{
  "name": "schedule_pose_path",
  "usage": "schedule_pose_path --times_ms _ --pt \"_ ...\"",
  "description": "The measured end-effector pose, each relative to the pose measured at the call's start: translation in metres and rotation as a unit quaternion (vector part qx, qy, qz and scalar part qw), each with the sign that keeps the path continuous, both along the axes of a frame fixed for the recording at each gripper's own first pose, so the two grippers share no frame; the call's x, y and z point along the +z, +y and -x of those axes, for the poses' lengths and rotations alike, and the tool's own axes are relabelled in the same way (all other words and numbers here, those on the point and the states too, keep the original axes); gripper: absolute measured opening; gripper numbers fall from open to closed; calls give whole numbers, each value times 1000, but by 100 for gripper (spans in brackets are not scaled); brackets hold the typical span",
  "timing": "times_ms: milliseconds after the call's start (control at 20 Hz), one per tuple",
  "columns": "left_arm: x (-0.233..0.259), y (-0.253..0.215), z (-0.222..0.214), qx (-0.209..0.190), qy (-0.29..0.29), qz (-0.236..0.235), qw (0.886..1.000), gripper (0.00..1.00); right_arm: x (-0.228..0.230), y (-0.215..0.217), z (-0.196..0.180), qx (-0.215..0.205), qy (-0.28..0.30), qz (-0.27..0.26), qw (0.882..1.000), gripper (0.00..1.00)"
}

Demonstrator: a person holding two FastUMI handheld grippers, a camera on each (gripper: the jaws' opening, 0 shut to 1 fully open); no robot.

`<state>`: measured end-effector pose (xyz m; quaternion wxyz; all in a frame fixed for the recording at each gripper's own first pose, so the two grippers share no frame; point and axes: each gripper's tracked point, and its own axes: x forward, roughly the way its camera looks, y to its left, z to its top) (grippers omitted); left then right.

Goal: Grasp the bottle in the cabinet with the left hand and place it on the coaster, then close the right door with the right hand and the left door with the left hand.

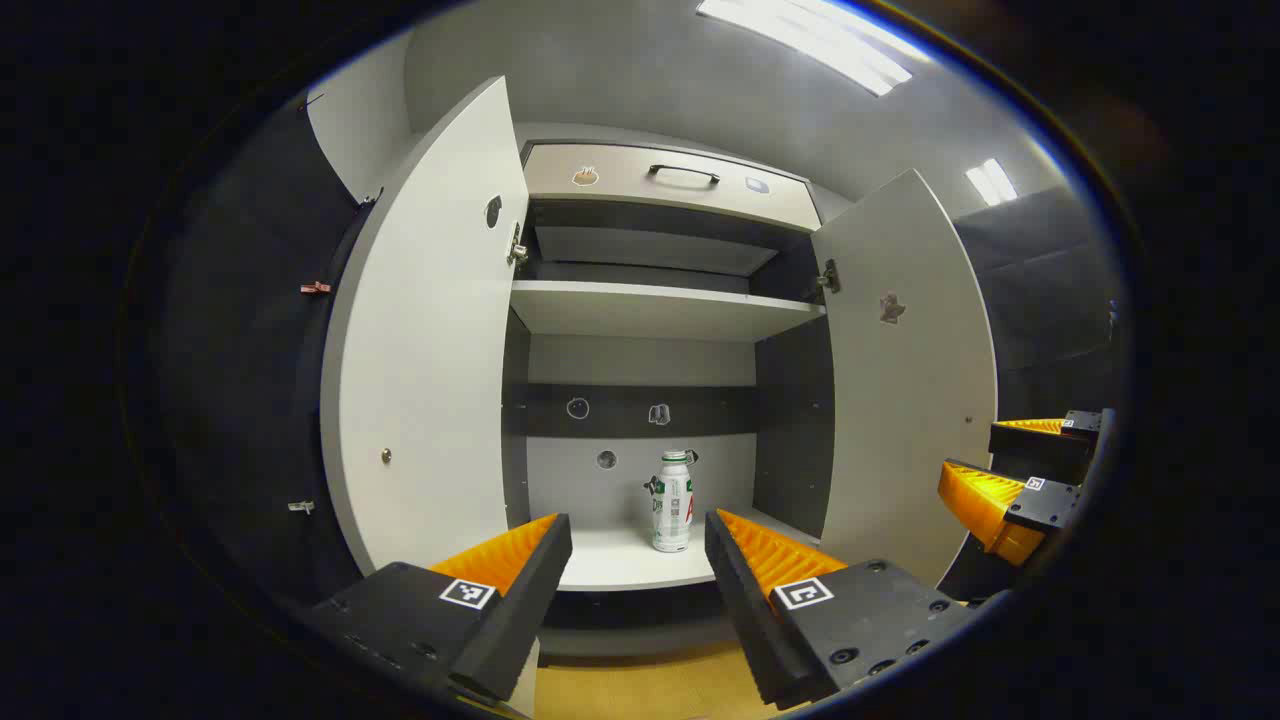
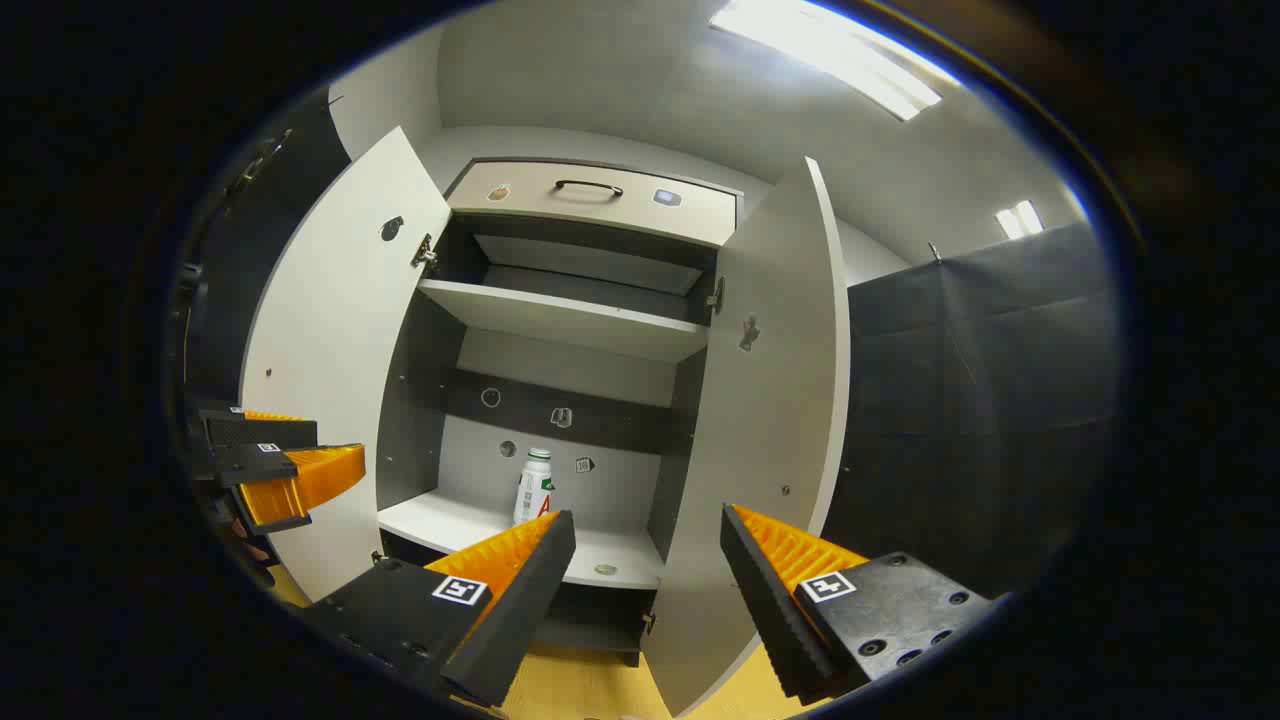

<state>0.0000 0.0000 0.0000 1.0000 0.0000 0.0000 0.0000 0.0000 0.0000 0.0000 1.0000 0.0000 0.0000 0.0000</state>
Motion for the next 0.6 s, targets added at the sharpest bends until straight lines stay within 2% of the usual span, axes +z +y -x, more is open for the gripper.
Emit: schedule_pose_path --times_ms 600 --pt "-5 2 -3 -1 4 2 1000 86 -4 5 -4 -1 2 10 1000 97"
